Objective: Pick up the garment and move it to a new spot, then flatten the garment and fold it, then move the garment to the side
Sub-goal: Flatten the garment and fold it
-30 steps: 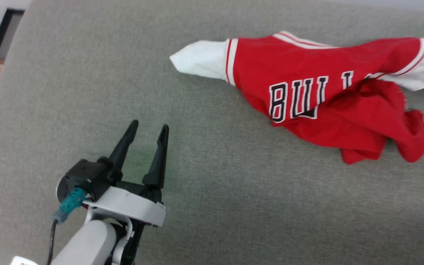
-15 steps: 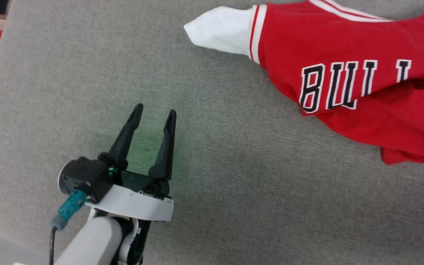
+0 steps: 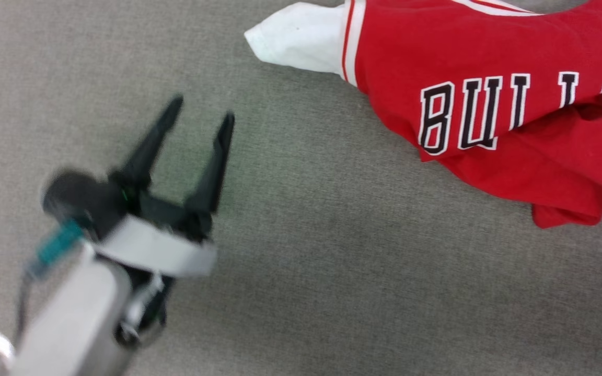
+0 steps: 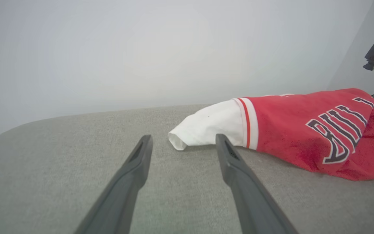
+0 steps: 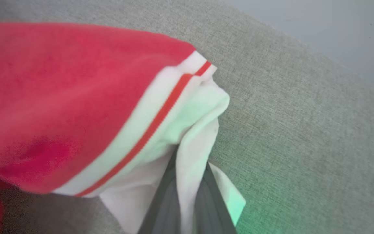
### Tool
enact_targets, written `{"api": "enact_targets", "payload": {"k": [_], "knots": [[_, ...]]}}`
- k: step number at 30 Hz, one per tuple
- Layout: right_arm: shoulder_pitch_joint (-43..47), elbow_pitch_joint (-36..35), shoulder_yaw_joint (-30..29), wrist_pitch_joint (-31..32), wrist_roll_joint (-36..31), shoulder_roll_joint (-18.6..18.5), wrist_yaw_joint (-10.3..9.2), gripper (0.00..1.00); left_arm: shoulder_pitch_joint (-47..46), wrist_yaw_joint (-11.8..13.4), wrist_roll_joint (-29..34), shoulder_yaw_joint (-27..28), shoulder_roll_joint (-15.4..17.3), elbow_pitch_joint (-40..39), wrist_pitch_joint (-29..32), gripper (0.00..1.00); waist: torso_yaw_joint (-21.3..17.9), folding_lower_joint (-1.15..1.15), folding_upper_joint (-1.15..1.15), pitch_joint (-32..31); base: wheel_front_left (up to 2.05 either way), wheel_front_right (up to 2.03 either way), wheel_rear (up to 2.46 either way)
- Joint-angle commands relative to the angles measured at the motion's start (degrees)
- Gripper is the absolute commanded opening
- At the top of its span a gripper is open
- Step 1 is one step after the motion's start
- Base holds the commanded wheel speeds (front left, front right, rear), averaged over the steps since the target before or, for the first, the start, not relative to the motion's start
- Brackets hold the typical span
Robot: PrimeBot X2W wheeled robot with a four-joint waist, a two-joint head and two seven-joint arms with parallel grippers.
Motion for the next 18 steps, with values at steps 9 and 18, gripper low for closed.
{"api": "enact_targets", "payload": {"k": [9, 18], "knots": [[0.3, -1.6, 5.6, -3.0, 1.9, 0.8, -0.04, 0.0, -23.6, -10.7, -12.8, -1.3, 4.3, 10.9, 19.7, 1.0, -3.4, 0.0, 0.0, 1.2, 0.0, 0.0, 0.0], [-4.6, -2.9, 9.5, -3.9, 2.6, 1.8, -0.08, 0.0, -42.9, -11.4, -27.6, -12.9, 4.6, 25.8, 42.1, 1.0, -6.2, 0.0, 0.0, 4.4, 0.0, 0.0, 0.0]]}}
